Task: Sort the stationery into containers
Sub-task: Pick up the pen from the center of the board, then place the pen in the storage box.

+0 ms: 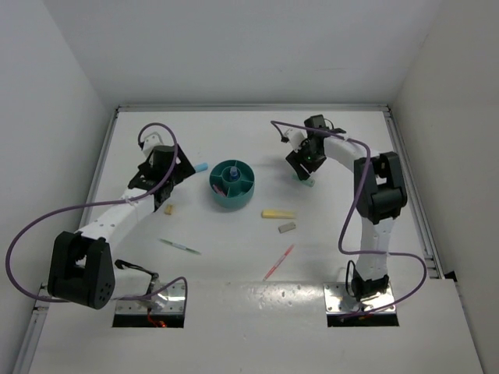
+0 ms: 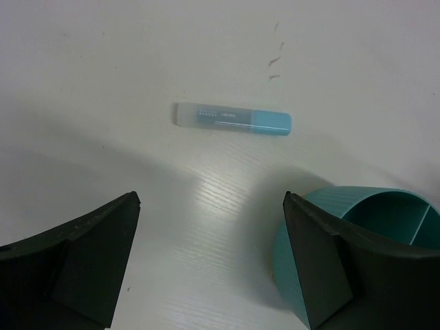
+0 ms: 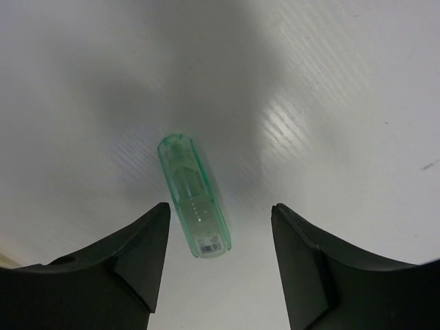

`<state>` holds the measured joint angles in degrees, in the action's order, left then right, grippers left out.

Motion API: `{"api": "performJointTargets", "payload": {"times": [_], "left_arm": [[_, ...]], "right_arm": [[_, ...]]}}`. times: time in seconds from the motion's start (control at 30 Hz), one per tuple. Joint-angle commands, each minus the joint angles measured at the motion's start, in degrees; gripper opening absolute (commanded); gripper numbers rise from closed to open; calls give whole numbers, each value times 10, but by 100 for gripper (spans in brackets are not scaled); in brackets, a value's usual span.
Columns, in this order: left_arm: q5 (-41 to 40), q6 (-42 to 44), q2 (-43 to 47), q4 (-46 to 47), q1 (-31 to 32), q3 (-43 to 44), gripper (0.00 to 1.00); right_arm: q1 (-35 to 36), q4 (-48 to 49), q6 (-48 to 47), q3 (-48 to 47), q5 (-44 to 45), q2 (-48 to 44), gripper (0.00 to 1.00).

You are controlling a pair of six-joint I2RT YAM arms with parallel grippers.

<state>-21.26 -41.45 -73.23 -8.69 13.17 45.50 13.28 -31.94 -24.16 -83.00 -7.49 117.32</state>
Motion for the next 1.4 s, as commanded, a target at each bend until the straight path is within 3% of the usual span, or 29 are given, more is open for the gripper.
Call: {"api": "performJointTargets", "payload": {"times": [0.0,0.27,0.53,0.7,0.73,0.77,0.9,1.0,1.07,1.1,1.13,1.2,1.37], "left_arm": [[12,-5,12,15,-5,18,91],[2,-5,17,15,-5,18,91],[-10,1,22,15,-5,18,91],[-10,6,27,15,-5,18,91],[-10,6,27,15,-5,18,91],[-16,6,27,15,-5,18,91],[-44,11,39,15,-5,18,89],[-100,-15,45,-6,-5,18,81],[-116,-23,40,-23,-5,25,79],[-122,-23,34,-28,-5,25,79],[-122,-23,34,-28,-5,25,79],[-128,-23,34,-28,-5,25,79],[-133,-23,34,-28,-5,25,79]], "right_arm": [[5,-13,-3,-24,-7,12,61],[5,-30,-15,-30,-12,43,58],[5,-52,-31,-43,-12,67,43],[5,-52,-31,-43,-24,55,13],[5,-59,-31,-43,-47,46,10],[5,-68,-23,-53,-64,22,0],[5,-76,1,-78,-239,-53,0],[5,-69,1,-73,-523,-124,0],[29,27,44,-30,-601,-169,0],[39,103,174,26,-645,-186,0],[49,321,264,58,-651,-202,0],[80,561,444,117,-645,-225,0],[145,605,459,91,-632,-193,0]]}}
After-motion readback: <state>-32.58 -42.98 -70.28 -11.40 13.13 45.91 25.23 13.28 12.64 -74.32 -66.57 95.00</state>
